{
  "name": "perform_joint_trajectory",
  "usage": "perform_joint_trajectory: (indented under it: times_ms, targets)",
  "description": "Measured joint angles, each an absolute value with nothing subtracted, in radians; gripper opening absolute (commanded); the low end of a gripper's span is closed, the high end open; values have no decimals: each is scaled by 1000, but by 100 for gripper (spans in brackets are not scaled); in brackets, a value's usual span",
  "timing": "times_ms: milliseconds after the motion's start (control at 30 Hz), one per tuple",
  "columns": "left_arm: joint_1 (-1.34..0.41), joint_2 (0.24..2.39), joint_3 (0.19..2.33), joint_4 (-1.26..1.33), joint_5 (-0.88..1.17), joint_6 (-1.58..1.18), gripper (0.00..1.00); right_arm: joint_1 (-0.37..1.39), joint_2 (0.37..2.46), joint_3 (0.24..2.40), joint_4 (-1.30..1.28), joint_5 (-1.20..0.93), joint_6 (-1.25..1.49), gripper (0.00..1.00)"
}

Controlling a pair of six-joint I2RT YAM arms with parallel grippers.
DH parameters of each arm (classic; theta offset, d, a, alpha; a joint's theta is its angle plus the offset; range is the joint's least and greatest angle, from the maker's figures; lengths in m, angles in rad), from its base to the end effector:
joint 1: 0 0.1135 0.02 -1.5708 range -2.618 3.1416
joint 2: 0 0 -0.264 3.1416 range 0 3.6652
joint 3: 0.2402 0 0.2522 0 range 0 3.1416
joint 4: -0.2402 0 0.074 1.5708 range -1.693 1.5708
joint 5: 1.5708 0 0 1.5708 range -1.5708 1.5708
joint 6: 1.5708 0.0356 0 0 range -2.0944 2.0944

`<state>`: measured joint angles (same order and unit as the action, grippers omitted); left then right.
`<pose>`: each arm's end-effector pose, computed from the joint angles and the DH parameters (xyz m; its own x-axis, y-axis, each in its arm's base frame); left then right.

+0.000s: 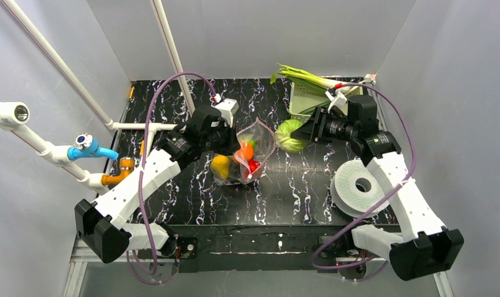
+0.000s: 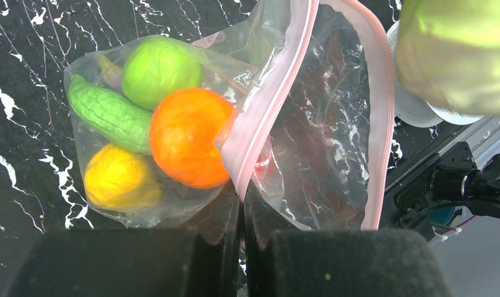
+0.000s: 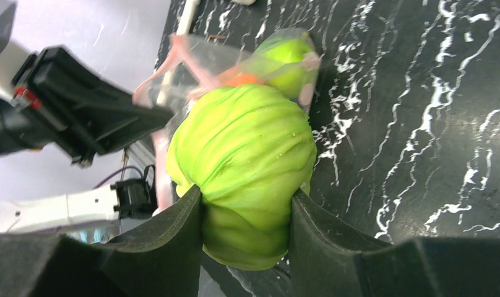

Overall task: Place the food in the zip-top bag and seal the zipper
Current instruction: Pick up the fake vegetable from the bin, then place the fake vegetable in the zipper food storage bag.

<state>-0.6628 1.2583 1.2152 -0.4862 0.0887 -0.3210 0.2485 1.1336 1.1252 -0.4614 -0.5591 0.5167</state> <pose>0.2193 -0.1752 0.3588 -0.5901 0.0619 -0.8050 0.5132 0.7984 -0.3148 0.2344 0.0789 0.3634 -0.7110 0.2517 -0.6566 -0.3631 0.6683 0.6493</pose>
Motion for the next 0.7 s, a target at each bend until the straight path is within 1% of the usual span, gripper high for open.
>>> perform_joint_trajectory:
  times_ms: [167,300,400,467,533,700]
  targets:
    - [-663,1233,1188,-450,106,-316,0,336,1054,1130,-499,-561,533,14]
    - [-663,1212,1181,-434,118,-314,0,443,1056,1132,-478,-566,600,12]
    - [-663,1202,1172,-416,122,-314,0,513,1106,1157,-471,-553,656,10]
    - [-663,1201,1169,-411,125,-314,0,532,1143,1172,-469,-530,694,7]
    - [-663,1198,1164,-403,131,-314,0,538,1186,1188,-469,-505,740,6]
    - [-663,1188,1154,-392,144,-314,0,566,1290,1247,-485,-443,818,8]
